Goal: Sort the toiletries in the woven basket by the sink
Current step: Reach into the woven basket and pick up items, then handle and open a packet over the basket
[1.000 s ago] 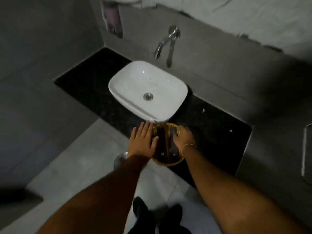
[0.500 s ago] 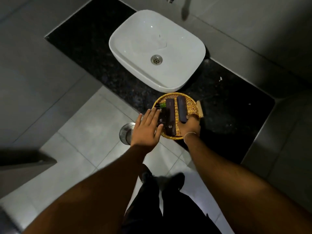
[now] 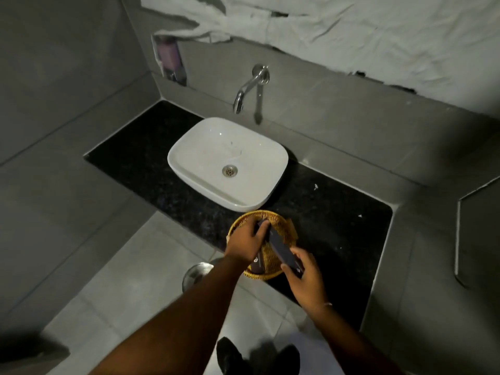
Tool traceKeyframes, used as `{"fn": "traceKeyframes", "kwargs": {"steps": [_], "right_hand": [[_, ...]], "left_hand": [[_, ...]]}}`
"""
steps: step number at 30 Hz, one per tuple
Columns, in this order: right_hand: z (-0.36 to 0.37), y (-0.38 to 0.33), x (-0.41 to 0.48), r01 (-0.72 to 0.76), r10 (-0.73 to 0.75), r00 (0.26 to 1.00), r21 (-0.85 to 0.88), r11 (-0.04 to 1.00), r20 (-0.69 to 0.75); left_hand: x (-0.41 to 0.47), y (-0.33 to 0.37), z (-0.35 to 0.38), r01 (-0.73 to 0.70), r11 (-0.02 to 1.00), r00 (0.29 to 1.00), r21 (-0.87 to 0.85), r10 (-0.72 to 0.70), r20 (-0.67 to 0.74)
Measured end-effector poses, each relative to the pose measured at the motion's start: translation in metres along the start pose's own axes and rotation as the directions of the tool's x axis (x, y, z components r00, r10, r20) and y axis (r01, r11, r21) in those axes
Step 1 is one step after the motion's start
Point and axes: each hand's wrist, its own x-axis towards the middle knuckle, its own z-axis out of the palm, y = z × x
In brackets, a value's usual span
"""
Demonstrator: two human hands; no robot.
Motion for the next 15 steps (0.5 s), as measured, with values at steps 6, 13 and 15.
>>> {"fn": "traceKeyframes", "kwargs": {"steps": [6,13,15], "right_hand": [[-0.034,-0.006,0.010,0.037,-0.038,0.998,0.011,0.999,0.042],[-0.049,-0.009,0.015,0.105,-0.099,0.993,-0.088,0.991,0.071],[-0.049,-0.011,0.016,0.107,-0.099,0.992,-0.111,0.988,0.077]], "left_hand": [[0.004,0.017,-0.003,0.098,0.928,0.995,-0.360,-0.079,0.067],[0.010,0.011,-0.024,0.257,0.892,0.966,-0.371,-0.247,0.075],[0.010,0.013,-0.028,0.228,0.928,0.972,-0.296,-0.233,0.018]]}}
